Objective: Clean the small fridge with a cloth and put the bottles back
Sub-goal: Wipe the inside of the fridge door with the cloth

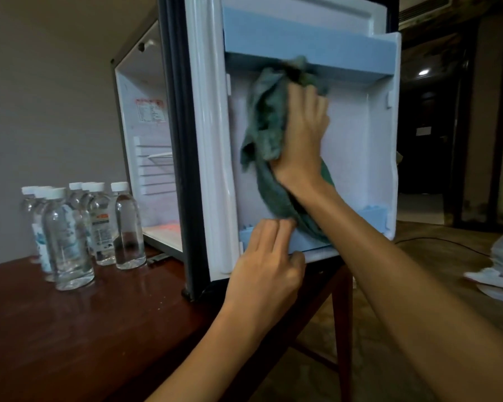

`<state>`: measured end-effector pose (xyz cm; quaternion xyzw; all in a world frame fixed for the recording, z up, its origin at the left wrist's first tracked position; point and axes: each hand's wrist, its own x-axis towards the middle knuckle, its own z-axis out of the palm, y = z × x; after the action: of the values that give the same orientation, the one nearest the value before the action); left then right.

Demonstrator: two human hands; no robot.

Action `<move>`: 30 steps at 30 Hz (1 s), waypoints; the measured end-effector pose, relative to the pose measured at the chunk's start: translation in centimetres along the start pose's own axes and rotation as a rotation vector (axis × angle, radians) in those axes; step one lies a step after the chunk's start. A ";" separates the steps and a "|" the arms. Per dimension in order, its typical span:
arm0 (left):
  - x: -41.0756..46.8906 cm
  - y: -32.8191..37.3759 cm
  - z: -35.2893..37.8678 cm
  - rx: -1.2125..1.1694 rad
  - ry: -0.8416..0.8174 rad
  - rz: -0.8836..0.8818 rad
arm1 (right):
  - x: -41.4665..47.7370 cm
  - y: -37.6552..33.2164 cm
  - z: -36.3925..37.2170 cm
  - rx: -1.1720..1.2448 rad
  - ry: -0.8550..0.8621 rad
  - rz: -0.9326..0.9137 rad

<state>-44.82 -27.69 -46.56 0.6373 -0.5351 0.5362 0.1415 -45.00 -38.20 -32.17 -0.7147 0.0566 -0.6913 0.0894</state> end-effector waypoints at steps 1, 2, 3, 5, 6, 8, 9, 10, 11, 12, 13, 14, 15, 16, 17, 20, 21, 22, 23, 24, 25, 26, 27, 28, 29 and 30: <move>0.0 0.0 0.1 0.002 0.008 0.005 | -0.1 -0.7 0.5 0.011 -0.045 -0.107; -0.1 0.1 0.1 0.006 0.019 0.008 | -0.2 -1.4 0.7 0.054 -0.078 -0.167; 0.0 0.1 0.1 0.013 0.027 0.009 | -0.3 -1.8 0.6 0.122 -0.093 -0.184; 0.0 0.2 0.0 0.025 0.025 -0.001 | -0.5 -1.9 0.2 0.261 -0.115 -0.154; 0.0 0.2 -0.1 0.023 0.023 -0.008 | -0.7 -1.7 0.0 0.307 -0.132 -0.133; 0.1 0.4 -0.3 0.008 0.015 -0.020 | -1.2 -1.4 -0.4 0.365 -0.164 -0.100; 0.2 0.5 -0.5 0.005 0.009 -0.022 | -1.6 -1.4 -0.6 0.395 -0.183 -0.085; 0.2 0.4 -0.6 0.000 0.013 -0.023 | -2.1 -1.5 -0.7 0.415 -0.207 -0.075; 0.2 0.3 -0.7 -0.008 0.021 -0.026 | -2.6 -1.5 -0.9 0.432 -0.239 -0.062; 0.1 0.2 -0.7 -0.009 0.026 -0.027 | -3.0 -1.5 -1.3 0.456 -0.279 -0.045; 0.2 0.2 -0.8 -0.008 0.028 -0.026 | -3.4 -1.2 -1.8 0.485 -0.326 -0.030; 0.2 0.1 -0.8 -0.004 0.026 -0.024 | -3.6 -0.9 -2.4 0.515 -0.392 -0.023; 0.2 0.1 -0.8 0.005 0.020 -0.024 | -3.7 -0.6 -2.9 0.537 -0.470 -0.027; 0.2 0.1 -0.9 0.016 0.014 -0.026 | -3.8 -0.3 -3.2 0.544 -0.546 -0.038; 0.1 0.0 -1.0 0.027 0.011 -0.025 | -3.8 -0.2 -3.6 0.544 -0.606 -0.043; -0.2 0.1 -1.5 0.051 0.029 -0.012 | -4.1 -0.4 -4.9 0.522 -0.702 -0.037; -0.4 0.1 -1.7 0.048 0.043 -0.002 | -4.2 -0.6 -5.2 0.509 -0.703 -0.041; -0.6 0.1 -1.8 0.043 0.060 0.009 | -4.3 -0.9 -5.7 0.492 -0.701 -0.055; -0.8 -0.1 -2.0 0.034 0.074 0.018 | -4.3 -1.3 -6.1 0.464 -0.693 -0.083; -0.9 -0.2 -2.3 0.026 0.083 0.023 | -4.4 -1.7 -6.6 0.436 -0.676 -0.122; -1.1 -0.3 -2.5 0.019 0.091 0.023 | -4.5 -2.3 -7.0 0.409 -0.650 -0.153; -1.3 -0.4 -2.6 0.015 0.097 0.020 | -4.7 -2.8 -7.5 0.389 -0.618 -0.163; -1.5 -0.6 -2.7 0.007 0.102 0.014 | -5.0 -3.5 -7.8 0.375 -0.581 -0.152; -1.8 -0.7 -2.7 -0.009 0.107 0.013 | -5.5 -4.2 -7.9 0.355 -0.543 -0.135; -2.1 -0.8 -2.7 -0.032 0.116 0.020 | -5.9 -4.9 -7.9 0.318 -0.502 -0.122; -2.4 -0.9 -2.8 -0.063 0.129 0.033 | -6.4 -5.6 -7.8 0.268 -0.460 -0.118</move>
<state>-45.17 -23.97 -47.12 0.5878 -0.5519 0.5613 0.1866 -53.30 -31.83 -37.04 -0.8370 -0.0989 -0.5159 0.1534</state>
